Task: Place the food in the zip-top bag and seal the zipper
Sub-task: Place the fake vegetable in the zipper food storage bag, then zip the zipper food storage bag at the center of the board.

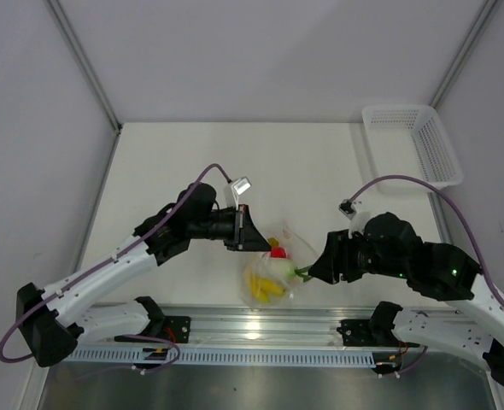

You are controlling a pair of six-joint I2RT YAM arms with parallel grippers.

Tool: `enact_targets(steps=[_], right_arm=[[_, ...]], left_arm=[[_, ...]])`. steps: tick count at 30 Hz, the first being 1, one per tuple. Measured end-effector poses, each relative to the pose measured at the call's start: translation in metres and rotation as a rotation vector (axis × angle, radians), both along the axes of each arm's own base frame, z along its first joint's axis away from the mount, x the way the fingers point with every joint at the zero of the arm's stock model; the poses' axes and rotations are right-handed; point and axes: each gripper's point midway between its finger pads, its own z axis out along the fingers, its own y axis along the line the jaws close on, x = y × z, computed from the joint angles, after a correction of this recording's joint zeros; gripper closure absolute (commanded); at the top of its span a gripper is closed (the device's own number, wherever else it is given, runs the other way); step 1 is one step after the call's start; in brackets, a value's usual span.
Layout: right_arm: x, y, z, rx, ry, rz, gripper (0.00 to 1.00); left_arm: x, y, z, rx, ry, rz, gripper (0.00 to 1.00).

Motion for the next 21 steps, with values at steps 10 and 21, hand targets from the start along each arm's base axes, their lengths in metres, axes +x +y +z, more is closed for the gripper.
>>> enact_targets(steps=[10,21], right_arm=[[-0.029,0.002,0.012,0.117,0.016,0.113,0.43],[-0.031,0.035,-0.017,0.026,0.047,0.172,0.44]], left_arm=[[0.018,0.007,0.015,-0.016,-0.005,0.192,0.99],[0.034,0.009,0.012,-0.003,0.031,0.337,0.99]])
